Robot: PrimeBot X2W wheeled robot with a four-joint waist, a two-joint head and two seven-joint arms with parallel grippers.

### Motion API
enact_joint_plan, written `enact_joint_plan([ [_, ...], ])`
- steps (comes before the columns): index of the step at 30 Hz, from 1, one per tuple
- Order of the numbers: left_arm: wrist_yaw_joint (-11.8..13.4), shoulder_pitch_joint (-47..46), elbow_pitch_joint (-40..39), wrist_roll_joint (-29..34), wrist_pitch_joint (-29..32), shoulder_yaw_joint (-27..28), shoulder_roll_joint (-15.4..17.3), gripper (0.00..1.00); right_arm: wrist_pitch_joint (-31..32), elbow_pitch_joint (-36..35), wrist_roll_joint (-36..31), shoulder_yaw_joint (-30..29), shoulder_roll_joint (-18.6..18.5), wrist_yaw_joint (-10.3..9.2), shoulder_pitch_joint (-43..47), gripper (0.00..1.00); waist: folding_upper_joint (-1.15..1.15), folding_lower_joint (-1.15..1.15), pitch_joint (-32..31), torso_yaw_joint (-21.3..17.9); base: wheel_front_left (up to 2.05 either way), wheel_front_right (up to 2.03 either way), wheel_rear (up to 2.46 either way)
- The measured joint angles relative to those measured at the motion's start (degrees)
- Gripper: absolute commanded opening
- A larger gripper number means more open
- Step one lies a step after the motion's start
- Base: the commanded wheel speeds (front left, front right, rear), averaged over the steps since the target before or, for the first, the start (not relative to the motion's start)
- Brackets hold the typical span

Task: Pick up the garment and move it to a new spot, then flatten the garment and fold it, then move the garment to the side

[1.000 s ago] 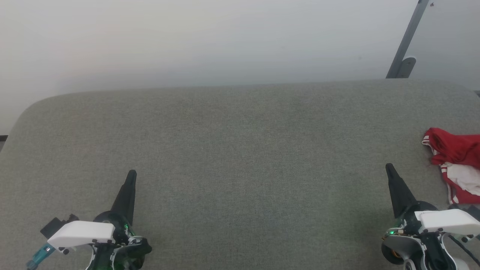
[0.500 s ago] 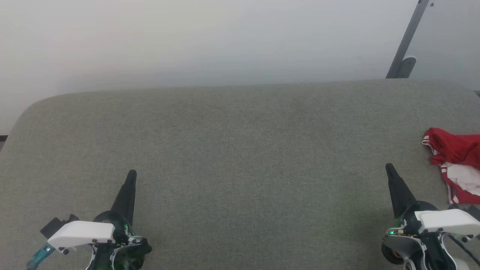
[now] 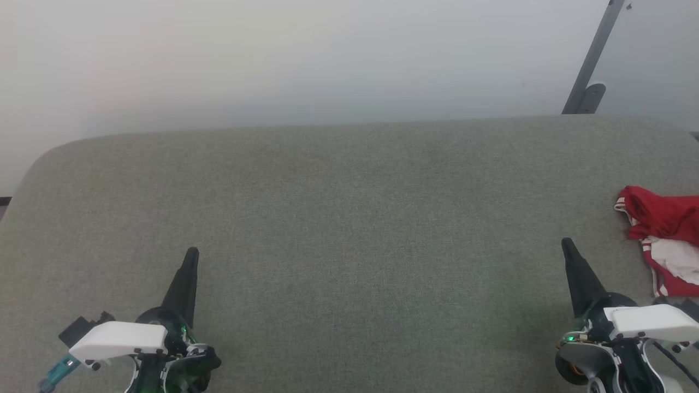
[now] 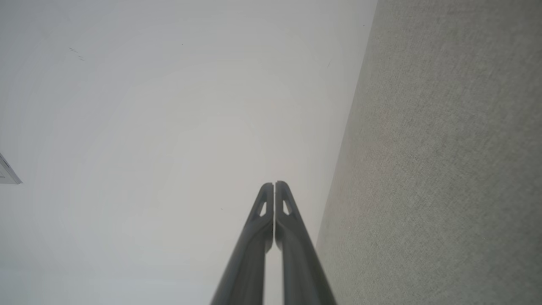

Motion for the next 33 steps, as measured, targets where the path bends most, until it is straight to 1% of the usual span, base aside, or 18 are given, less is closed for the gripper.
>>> enact_joint_plan([
  [33,0.0,0.0,0.0,0.0,0.0,0.0,0.0,0.00,0.0,0.0,0.0,0.0,0.0,0.00,0.0,0.00,0.00,0.00,0.0,0.0,0.00,0.00,0.00],
])
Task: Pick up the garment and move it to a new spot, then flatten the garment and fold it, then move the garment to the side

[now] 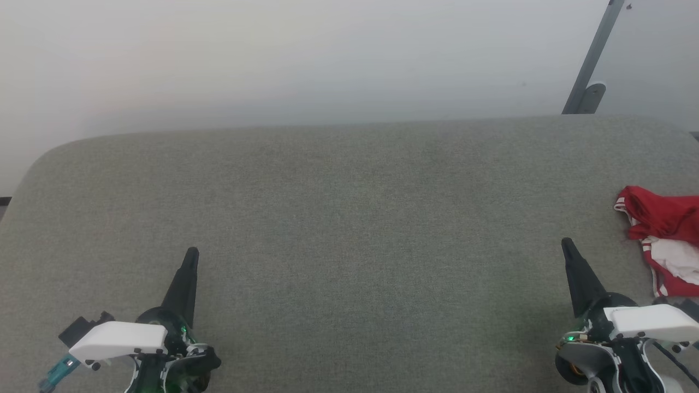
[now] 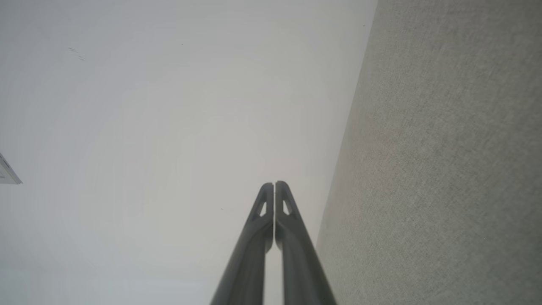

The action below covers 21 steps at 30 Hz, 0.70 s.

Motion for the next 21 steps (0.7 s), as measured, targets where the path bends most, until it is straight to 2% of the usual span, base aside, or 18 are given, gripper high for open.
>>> enact_joint_plan([
  [21,0.0,0.0,0.0,0.0,0.0,0.0,0.0,0.00,0.0,0.0,0.0,0.0,0.0,0.00,0.0,0.00,0.00,0.00,0.0,0.0,0.00,0.00,0.00],
])
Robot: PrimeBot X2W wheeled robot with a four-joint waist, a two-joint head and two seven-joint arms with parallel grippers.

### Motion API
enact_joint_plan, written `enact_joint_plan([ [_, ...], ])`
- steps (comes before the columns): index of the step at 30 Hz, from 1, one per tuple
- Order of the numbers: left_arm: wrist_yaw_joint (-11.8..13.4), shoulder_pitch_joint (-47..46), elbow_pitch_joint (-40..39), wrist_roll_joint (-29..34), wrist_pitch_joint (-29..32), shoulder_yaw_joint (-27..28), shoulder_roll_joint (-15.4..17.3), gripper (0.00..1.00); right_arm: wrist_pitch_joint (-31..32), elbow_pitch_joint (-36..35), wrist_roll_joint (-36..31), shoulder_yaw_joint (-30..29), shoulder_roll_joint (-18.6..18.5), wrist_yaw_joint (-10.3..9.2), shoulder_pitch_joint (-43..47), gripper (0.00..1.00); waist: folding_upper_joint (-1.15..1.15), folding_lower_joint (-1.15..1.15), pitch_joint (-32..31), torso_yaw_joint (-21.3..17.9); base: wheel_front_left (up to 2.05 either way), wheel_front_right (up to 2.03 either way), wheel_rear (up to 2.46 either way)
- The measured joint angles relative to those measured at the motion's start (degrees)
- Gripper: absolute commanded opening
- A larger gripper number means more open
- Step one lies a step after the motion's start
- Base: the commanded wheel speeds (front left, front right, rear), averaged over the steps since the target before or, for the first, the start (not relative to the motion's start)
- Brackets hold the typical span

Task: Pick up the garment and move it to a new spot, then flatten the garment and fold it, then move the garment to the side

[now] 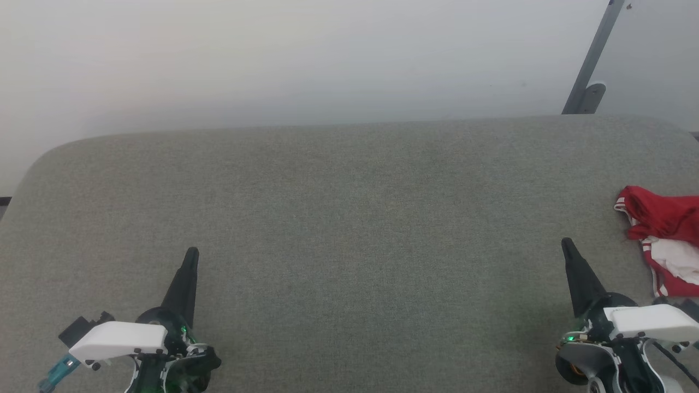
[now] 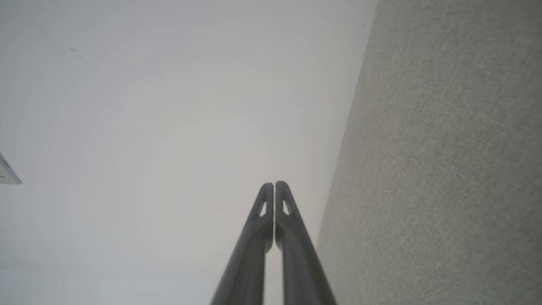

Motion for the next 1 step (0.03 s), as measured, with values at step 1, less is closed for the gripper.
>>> enact_joint_plan([
  [1,0.0,0.0,0.0,0.0,0.0,0.0,0.0,0.00,0.0,0.0,0.0,0.0,0.0,0.00,0.0,0.00,0.00,0.00,0.0,0.0,0.00,0.00,0.00],
])
